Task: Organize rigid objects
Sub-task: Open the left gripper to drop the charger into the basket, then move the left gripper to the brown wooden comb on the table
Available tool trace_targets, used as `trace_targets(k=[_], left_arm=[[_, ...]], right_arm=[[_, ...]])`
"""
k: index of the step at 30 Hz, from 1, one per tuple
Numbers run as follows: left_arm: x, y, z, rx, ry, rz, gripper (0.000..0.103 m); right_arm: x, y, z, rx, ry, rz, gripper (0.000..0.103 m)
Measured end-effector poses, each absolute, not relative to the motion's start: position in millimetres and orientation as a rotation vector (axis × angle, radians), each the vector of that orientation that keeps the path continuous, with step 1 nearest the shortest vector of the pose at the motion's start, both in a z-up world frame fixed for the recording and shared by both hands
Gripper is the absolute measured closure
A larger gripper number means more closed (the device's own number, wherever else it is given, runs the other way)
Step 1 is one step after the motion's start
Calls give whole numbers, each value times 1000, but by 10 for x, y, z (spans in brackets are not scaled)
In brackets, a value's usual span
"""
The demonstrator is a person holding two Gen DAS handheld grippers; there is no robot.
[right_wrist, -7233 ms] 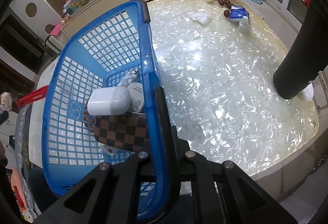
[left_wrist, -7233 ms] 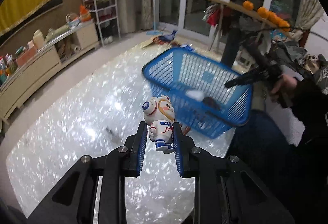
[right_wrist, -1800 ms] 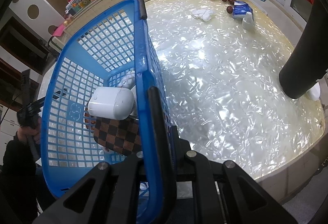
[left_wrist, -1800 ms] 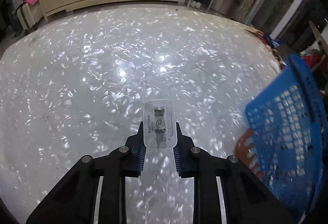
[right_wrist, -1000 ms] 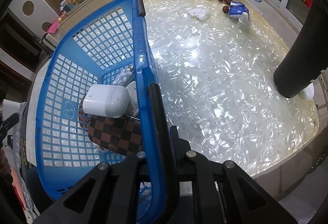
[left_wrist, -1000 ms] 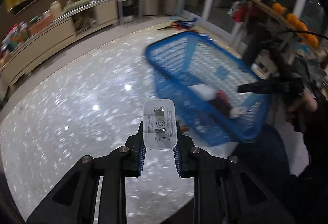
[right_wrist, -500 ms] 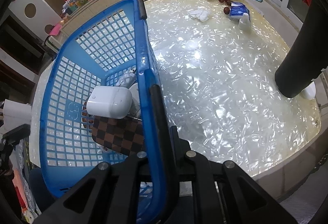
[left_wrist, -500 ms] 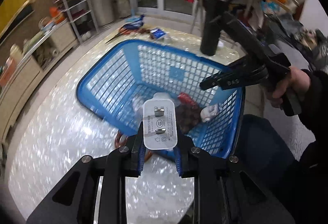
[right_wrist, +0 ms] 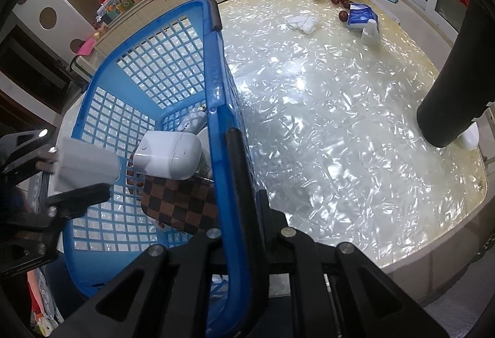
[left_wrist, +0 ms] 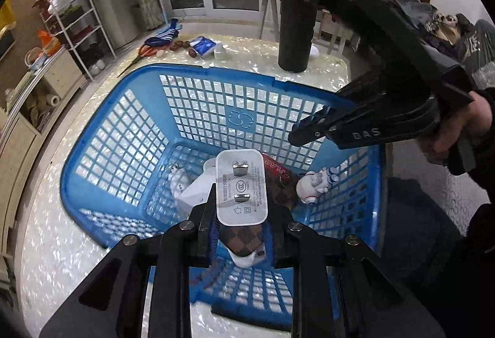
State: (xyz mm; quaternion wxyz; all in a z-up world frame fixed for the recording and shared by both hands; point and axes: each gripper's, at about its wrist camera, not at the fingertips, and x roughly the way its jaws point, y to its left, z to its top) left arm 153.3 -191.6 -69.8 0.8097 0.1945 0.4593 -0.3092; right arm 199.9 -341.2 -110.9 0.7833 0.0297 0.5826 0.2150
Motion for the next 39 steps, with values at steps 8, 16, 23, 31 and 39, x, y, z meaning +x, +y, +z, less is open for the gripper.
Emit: trace_targets(k=[8, 16, 23, 31, 39], left_arm=[[1775, -2002, -920, 448, 1034, -679, 77], [1877, -2112, -1066, 495, 1064, -699, 77], [1877, -2161, -1092, 515, 1075, -705, 77], [1870, -2175, -1036, 509, 1107, -739, 22], [1965, -1835, -603, 431, 1074, -639, 4]], right_arm=[[2003, -3416, -1120, 68, 1258, 467, 96], [2005, -3417, -1119, 72, 1258, 471, 96], [2012, -3421, -1123, 74, 1257, 473, 95], [2013, -3416, -1116, 76, 1257, 473, 95], [2017, -3405, -1113, 75, 1258, 475, 95]])
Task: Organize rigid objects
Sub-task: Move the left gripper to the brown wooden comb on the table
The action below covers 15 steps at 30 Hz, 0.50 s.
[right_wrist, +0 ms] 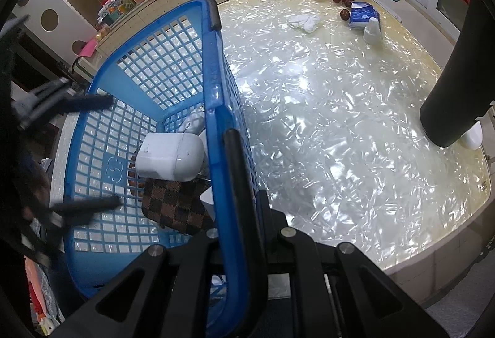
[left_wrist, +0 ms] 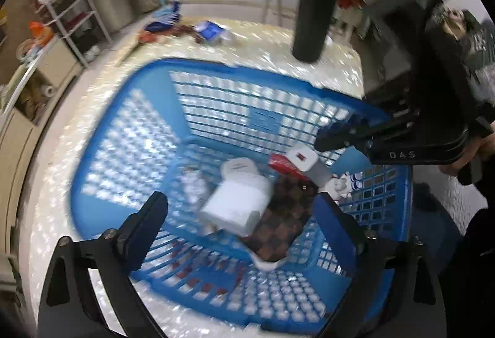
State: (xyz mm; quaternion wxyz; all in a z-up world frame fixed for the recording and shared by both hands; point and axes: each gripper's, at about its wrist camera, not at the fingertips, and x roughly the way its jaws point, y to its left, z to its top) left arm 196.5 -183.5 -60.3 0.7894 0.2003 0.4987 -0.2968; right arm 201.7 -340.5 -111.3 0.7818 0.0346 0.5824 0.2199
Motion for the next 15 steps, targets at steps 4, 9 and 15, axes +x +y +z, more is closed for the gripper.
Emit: trace_targets(k=[4, 9, 15], left_arm=[[1924, -1535, -364, 414, 1077, -539, 0], [1783, -1007, -241, 374, 1113, -417, 0], [1574, -505, -382, 258, 1180, -309, 0]], right_arm=[[2018, -3405, -1114, 75, 1257, 475, 96], [2016, -3409, -1122, 73, 1258, 473, 96], [2021, -3409, -1138, 68, 1261, 466, 96]])
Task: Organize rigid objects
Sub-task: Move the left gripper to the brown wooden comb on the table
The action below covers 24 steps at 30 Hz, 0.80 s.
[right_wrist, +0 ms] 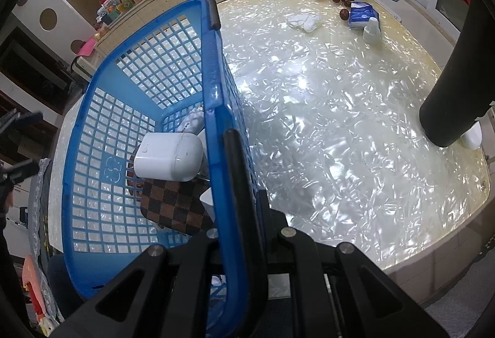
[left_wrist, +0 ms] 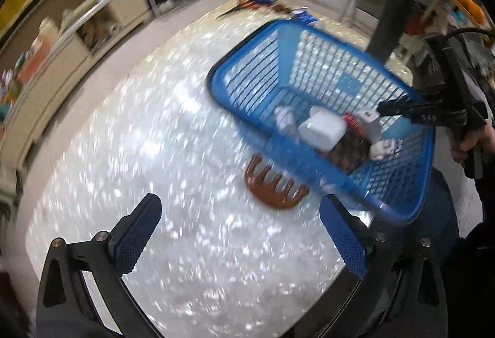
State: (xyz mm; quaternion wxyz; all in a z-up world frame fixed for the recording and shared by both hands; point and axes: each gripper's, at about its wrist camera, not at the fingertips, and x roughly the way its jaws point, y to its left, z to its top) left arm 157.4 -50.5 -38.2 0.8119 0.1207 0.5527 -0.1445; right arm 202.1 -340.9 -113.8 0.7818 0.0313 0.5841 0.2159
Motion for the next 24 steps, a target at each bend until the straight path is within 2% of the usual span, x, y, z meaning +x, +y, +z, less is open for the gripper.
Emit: trace_targets(k=[11, 16, 24], left_arm=[[1438, -192, -1176, -55, 1328, -141, 0], [1494, -195, -1400, -189, 1304, -98, 1], [1602, -367, -1601, -188, 1285, -121, 1]], right_arm=[[2027, -3388, -1154, 60, 1269, 460, 96], [2047, -3388, -1174, 62, 1272, 463, 96], [2064, -3380, -1185, 65, 1271, 469, 96]])
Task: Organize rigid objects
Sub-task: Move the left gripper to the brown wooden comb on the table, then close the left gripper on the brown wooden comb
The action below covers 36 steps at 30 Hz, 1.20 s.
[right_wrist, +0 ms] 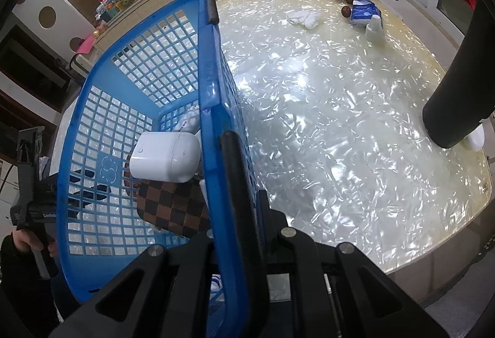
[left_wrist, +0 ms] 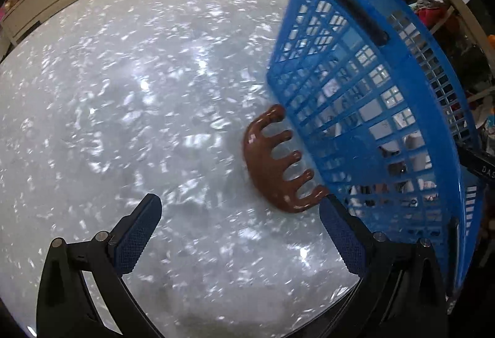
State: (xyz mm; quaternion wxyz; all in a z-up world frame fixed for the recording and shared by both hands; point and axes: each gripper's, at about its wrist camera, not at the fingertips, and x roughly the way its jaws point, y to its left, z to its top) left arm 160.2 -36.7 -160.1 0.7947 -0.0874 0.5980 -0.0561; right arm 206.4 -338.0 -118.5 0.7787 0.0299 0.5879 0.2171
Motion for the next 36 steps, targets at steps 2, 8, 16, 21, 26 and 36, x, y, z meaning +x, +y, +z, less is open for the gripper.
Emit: trace_targets(k=[2, 8, 16, 21, 26, 36], left_arm=[[1636, -415, -1623, -185, 1282, -121, 1], [1702, -502, -1764, -220, 1282, -134, 1], [1848, -526, -1868, -233, 1292, -96, 1], [2005, -580, -1918, -263, 1303, -130, 1], [2079, -612, -1944, -264, 1317, -85, 1], [2331, -822, -2113, -131, 1399, 126, 0]], right_arm=[[2062, -3380, -1184, 63, 1271, 470, 96], [2094, -3434, -1201, 71, 1272, 471, 96], [2137, -3520, -1201, 74, 1266, 455, 96], [2148, -3576, -1192, 84, 1263, 449, 95], [2127, -3586, -1174, 86, 1259, 446, 93], [2127, -3596, -1158, 99, 1259, 448, 93]])
